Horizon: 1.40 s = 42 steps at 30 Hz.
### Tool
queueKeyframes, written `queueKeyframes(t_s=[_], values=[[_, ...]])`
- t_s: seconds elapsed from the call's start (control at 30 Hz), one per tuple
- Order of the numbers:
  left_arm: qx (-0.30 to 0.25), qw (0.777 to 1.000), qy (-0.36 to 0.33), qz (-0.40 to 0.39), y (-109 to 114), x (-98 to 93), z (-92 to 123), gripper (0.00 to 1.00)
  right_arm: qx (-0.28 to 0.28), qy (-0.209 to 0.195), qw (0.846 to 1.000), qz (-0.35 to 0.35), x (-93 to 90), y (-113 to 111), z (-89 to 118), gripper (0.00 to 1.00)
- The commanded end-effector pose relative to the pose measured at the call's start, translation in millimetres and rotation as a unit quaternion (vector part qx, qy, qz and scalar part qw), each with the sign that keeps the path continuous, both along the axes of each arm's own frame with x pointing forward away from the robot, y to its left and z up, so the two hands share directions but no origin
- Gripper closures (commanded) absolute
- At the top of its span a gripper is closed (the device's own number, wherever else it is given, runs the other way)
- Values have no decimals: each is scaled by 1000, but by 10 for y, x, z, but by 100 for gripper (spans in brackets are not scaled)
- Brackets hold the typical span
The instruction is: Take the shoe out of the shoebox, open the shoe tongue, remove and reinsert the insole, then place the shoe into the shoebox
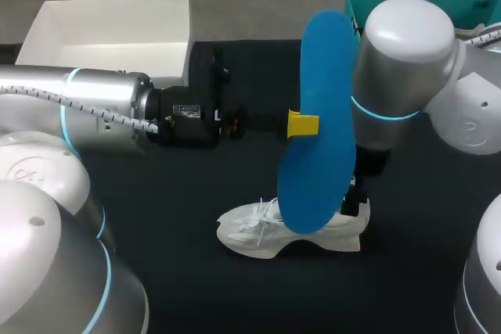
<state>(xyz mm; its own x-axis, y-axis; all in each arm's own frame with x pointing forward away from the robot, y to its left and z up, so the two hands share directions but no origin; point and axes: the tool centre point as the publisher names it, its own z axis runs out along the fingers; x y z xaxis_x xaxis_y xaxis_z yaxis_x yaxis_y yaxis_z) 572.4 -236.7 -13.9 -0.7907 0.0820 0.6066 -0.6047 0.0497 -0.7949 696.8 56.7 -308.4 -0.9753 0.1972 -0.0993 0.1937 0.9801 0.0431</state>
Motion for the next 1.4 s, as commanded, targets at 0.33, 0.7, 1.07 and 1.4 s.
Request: queueKeyframes(t_s=[0.33,0.7,1.07,1.4], values=[[0,1000,1,8,-23,-71,24,100,-22,13,1000,0,302,281,-376,0],[0,1000,1,8,-23,-71,24,100,-18,26,999,-12,385,203,-489,8],[0,1000,1,8,-23,-71,24,100,-7,43,999,15,303,464,-648,13],[0,1000,1,8,-23,-71,24,100,0,51,998,20,292,559,-691,55]])
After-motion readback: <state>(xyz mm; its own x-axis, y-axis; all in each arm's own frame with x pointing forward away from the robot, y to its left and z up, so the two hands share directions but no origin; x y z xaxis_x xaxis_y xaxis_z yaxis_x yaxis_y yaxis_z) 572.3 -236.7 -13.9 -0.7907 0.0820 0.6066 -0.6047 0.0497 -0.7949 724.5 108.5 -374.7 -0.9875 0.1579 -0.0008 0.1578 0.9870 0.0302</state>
